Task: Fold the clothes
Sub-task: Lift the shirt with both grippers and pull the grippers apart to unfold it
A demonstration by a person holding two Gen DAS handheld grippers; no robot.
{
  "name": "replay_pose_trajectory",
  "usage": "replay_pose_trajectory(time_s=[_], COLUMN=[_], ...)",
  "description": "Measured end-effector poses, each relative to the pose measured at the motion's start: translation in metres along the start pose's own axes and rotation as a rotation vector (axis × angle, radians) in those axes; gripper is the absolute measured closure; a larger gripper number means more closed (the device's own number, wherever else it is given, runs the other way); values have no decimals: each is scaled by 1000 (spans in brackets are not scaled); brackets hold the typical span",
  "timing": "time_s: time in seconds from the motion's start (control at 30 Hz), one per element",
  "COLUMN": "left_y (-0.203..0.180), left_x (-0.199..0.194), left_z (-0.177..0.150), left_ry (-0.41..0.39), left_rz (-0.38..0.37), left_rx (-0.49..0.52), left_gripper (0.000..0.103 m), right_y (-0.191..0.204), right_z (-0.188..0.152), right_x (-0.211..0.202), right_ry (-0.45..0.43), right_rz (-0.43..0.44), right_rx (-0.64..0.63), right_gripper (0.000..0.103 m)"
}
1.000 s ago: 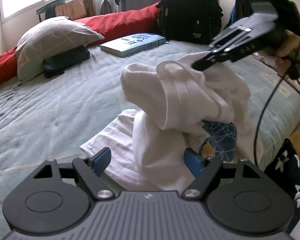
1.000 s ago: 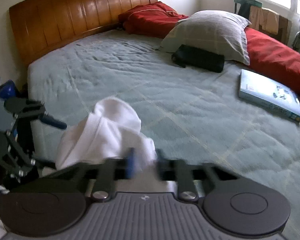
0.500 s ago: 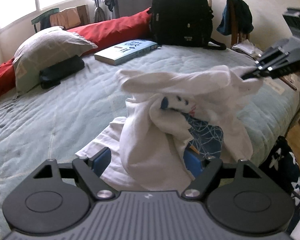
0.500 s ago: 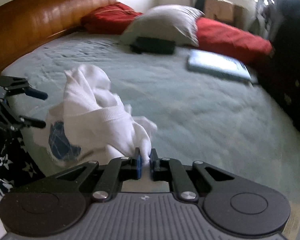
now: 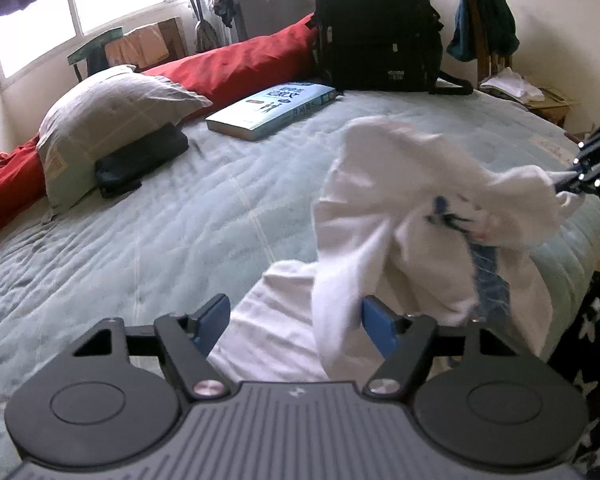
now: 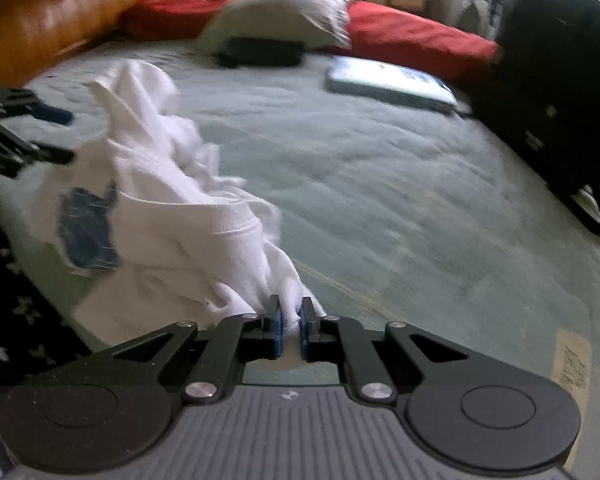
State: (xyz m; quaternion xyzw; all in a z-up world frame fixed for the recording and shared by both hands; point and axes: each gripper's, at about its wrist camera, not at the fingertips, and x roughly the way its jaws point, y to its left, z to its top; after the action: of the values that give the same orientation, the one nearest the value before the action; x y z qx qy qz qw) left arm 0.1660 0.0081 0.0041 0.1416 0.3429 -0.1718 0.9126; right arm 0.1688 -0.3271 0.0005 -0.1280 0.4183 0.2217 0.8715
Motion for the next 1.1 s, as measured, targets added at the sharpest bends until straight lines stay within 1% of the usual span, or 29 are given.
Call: replay_pose_trajectory(time_s=[0.07, 0.13, 0.27, 0.37, 0.4, 0.47, 0.57, 0.67, 0.7, 0.73, 0.77, 0.8, 0.83, 0.87, 0.9, 0.93, 0.97, 1.0, 1.1], left_y=[2, 3, 5, 6, 7, 11, 12, 14, 17, 19, 22, 24, 27, 29, 30, 31, 32, 33, 36], left_x=[4, 8, 19, 37, 45, 61, 81, 90, 92, 91, 90, 89, 87, 85, 83, 81, 80, 78, 70], left_z=[5, 12, 31, 47, 50, 55, 56, 51, 49, 48, 46, 46, 46, 47, 48, 50, 51, 51, 52], left_ry=[-10, -31, -80, -90, -84, -67, -11, 29, 41, 44, 44, 41, 37, 31, 23, 16, 11, 6, -12], left_rz=[-33, -78, -147, -180, -205, -269, -327, -346, -352, -367, -384, -391, -393, -390, -387, -384, -381, -378, -356], left_rx=[-5, -15, -36, -40, -50, -74, -95, -119, -136, -155, -175, -189, -202, -211, -217, -221, -225, -228, -229], left_gripper=[34, 34, 34, 35, 37, 37, 37, 37, 40, 46, 59, 68, 73, 83, 90, 91, 92, 94, 95], right_y=[-10, -16, -16, -15, -15, -17, -21, -25, -26, -27, -29, -30, -32, -35, -38, -41, -45, -49, -59], right_z=[-4, -8, -14, -16, -17, -18, -20, -22, -23, -24, -24, -24, -25, -26, -27, -29, -32, -36, -49], right_x=[4, 6, 9, 13, 14, 15, 17, 17, 18, 18, 19, 19, 19, 20, 20, 19, 18, 17, 11], right_ry=[14, 13, 11, 12, 12, 10, 3, -9, -13, -18, -23, -29, -40, -50, -63, -77, -91, -105, -140], right_rz=[-21, -7, 2, 10, 13, 22, 37, 58, 65, 72, 78, 84, 86, 94, 107, 117, 129, 141, 172], right_rx=[30, 58, 70, 74, 79, 92, 114, 134, 141, 147, 155, 163, 177, 197, 224, 249, 276, 303, 362], right_gripper=[91, 91, 91, 91, 91, 91, 90, 90, 90, 90, 89, 87, 83, 79, 71, 63, 60, 54, 43])
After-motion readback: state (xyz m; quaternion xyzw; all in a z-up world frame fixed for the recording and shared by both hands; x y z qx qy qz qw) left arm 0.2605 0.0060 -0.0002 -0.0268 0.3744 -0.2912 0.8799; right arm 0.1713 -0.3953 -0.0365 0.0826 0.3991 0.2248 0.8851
